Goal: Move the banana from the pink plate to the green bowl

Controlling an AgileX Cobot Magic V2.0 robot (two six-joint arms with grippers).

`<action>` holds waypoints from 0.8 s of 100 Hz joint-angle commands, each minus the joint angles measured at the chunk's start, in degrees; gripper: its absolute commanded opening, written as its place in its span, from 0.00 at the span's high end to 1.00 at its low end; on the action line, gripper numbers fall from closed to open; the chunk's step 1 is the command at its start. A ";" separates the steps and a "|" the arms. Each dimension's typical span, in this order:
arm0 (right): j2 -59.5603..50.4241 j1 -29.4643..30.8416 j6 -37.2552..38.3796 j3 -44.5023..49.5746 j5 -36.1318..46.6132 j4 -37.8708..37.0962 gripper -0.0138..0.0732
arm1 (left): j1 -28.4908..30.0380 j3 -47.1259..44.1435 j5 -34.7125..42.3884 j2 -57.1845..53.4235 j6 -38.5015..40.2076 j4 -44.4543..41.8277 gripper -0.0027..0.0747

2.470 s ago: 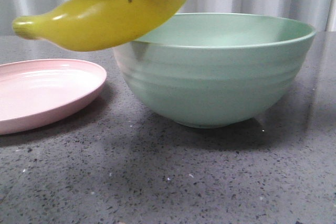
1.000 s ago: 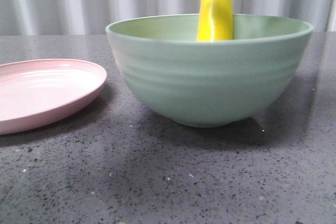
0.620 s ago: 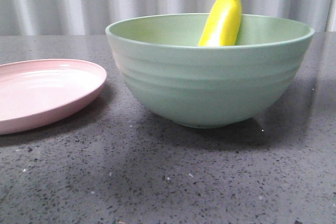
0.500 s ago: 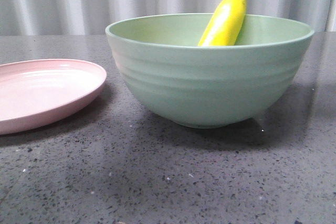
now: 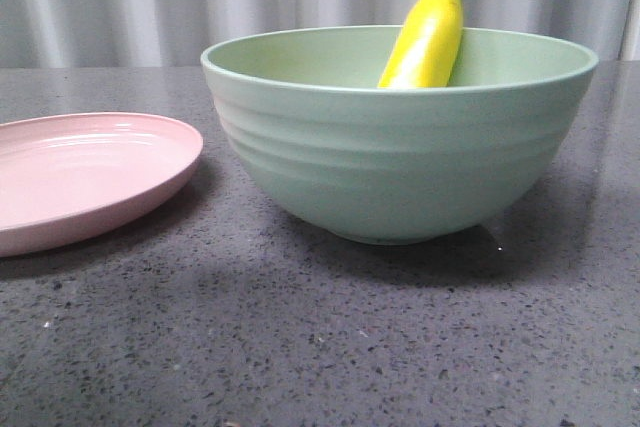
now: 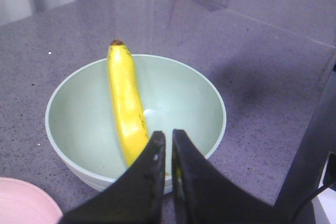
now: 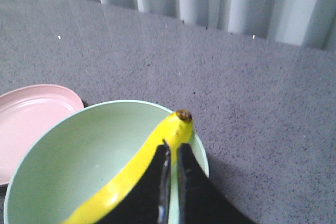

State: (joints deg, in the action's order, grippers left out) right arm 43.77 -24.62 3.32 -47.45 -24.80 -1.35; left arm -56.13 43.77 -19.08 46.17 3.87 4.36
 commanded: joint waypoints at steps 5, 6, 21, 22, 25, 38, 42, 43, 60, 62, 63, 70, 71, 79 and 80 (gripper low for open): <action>-6.28 0.31 -0.30 6.09 12.97 -2.08 0.92 | -0.26 -5.41 10.35 -6.51 0.08 0.64 0.99; -6.95 0.31 -0.30 6.51 13.39 -2.36 0.92 | -0.26 -5.81 10.96 -6.85 0.08 0.64 0.99; -13.82 0.31 -0.30 14.90 20.65 -4.44 0.92 | -0.26 -14.95 17.24 -14.68 0.08 0.64 0.99; -14.46 0.31 -0.30 15.65 21.26 -4.57 0.92 | -0.26 -15.33 17.71 -15.02 0.08 0.64 0.99; -15.71 0.31 -0.30 17.08 22.43 -4.57 0.92 | -0.26 -16.85 18.62 -16.39 0.08 0.64 0.99; -20.94 0.31 -0.30 22.85 25.34 -4.57 0.92 | -0.26 -22.88 20.16 -22.26 0.08 0.64 0.99; -22.49 0.31 -0.30 23.99 25.34 -4.57 0.92 | -0.26 -24.35 20.16 -23.88 0.08 0.64 0.99; -22.99 0.31 -0.30 24.43 25.34 -4.57 0.92 | -0.26 -24.58 20.16 -24.13 0.08 0.64 0.99; -27.22 0.31 -0.30 28.14 23.67 -4.57 0.92 | -0.26 -28.26 20.06 -28.95 0.08 0.64 0.99; -27.55 0.31 -0.30 28.38 23.05 -4.57 0.92 | -0.26 -28.53 19.78 -29.24 0.08 0.64 0.99; -27.63 0.31 -0.30 28.50 22.91 -4.57 0.92 | -0.26 -28.55 19.77 -29.39 0.08 0.64 0.99; -27.80 0.31 -0.30 29.31 22.30 -4.57 0.92 | -0.26 -29.07 19.66 -29.52 0.08 0.64 0.99; -27.80 0.31 -0.30 29.45 22.30 -4.57 0.92 | -0.26 -29.07 19.66 -29.52 0.08 0.64 0.99; -27.80 0.31 -0.30 29.94 22.30 -4.57 0.92 | -0.26 -29.44 19.62 -29.52 0.08 0.64 0.99; -27.80 0.31 -0.30 29.92 22.30 -4.57 0.92 | -0.26 -29.50 19.62 -29.52 0.08 0.64 0.99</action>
State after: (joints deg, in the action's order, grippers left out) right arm 15.75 -24.62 3.32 -16.42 -6.54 -5.06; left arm -56.13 13.01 -4.47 16.26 3.87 4.44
